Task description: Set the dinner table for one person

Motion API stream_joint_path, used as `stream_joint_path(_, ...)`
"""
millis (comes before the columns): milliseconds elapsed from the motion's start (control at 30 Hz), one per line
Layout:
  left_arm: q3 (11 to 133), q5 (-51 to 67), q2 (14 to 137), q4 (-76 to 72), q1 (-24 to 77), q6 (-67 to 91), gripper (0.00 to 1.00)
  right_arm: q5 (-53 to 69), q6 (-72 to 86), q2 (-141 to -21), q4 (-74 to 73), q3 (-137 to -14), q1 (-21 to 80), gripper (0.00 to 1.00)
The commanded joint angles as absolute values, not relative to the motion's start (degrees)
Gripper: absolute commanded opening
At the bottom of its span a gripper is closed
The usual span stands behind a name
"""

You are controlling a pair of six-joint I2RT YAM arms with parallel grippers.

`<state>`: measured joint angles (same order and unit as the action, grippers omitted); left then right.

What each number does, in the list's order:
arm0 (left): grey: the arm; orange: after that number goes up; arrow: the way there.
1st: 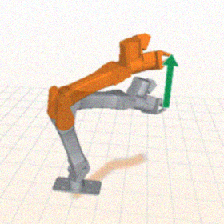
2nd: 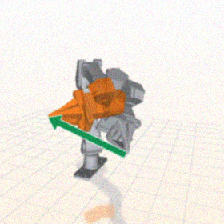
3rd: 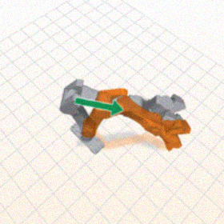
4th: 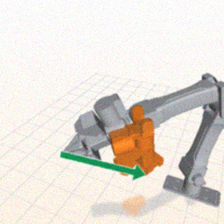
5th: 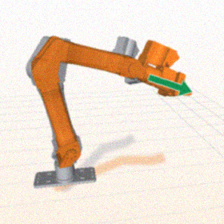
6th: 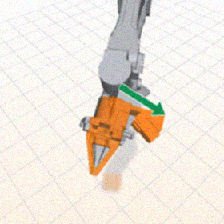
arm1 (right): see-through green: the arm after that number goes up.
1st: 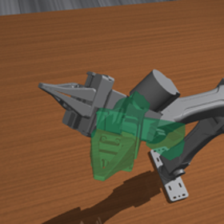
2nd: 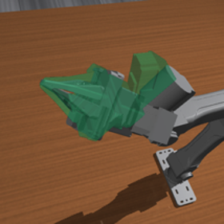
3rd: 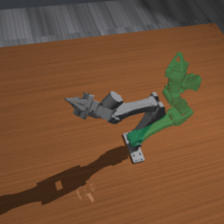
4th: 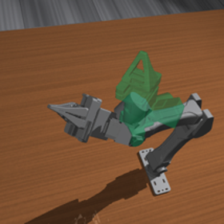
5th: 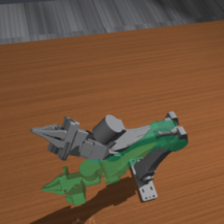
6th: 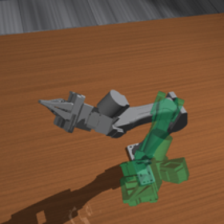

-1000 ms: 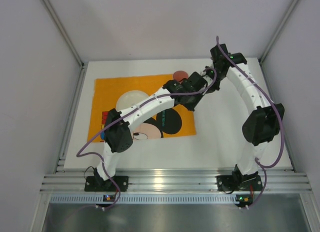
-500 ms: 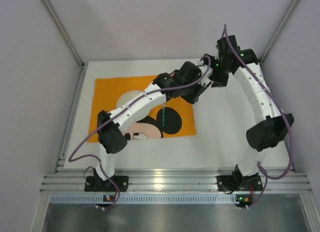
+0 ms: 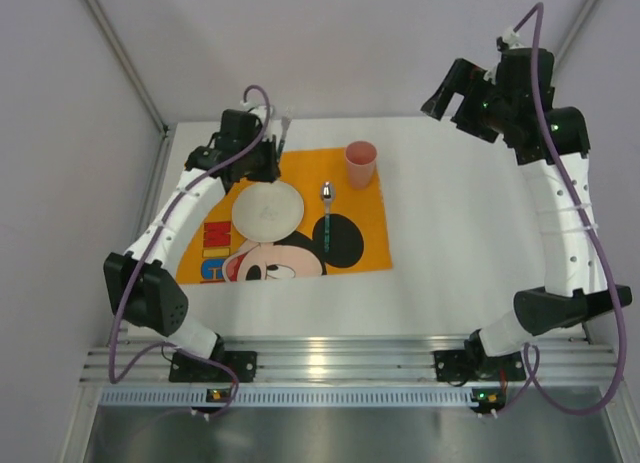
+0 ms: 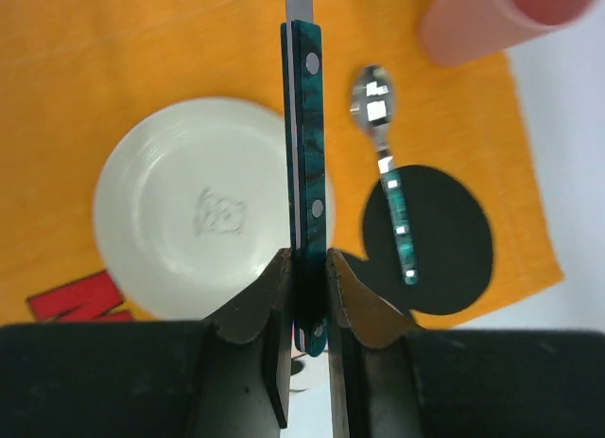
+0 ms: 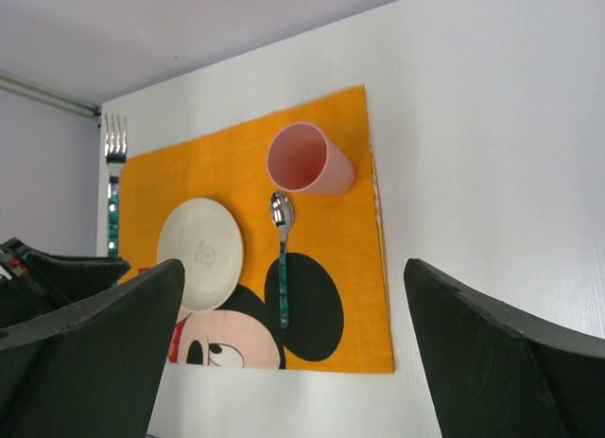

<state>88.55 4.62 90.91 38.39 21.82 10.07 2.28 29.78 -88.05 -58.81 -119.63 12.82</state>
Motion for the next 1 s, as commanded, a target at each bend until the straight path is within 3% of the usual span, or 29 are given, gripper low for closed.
stream_joint_path(0,81.7,7.5,83.8,36.9,13.7,9.0,0.0,4.4,30.6,-88.2,-55.9,-113.6,12.1,1.0)
stream_joint_path(233,67.0,15.5,84.1,34.5,-2.9,9.1,0.0,8.5,31.3,-89.6,-55.0,-108.6,12.0,1.0)
stream_joint_path(633,69.9,18.7,99.8,43.7,-9.6,11.0,0.01,11.0,31.2,-92.2,-54.1,-104.0,12.0,1.0)
stream_joint_path(733,67.6,16.8,99.9,43.1,-9.8,11.5,0.17,11.0,30.9,-91.9,-54.1,-103.1,12.1,1.0)
stream_joint_path(900,66.5,13.5,99.2,42.9,-10.4,11.8,0.32,11.0,30.5,-91.9,-54.1,-102.3,11.9,1.0)
stream_joint_path(967,67.4,12.3,99.5,43.3,-10.5,11.5,0.45,11.2,30.3,-92.0,-54.1,-102.2,11.8,1.0)
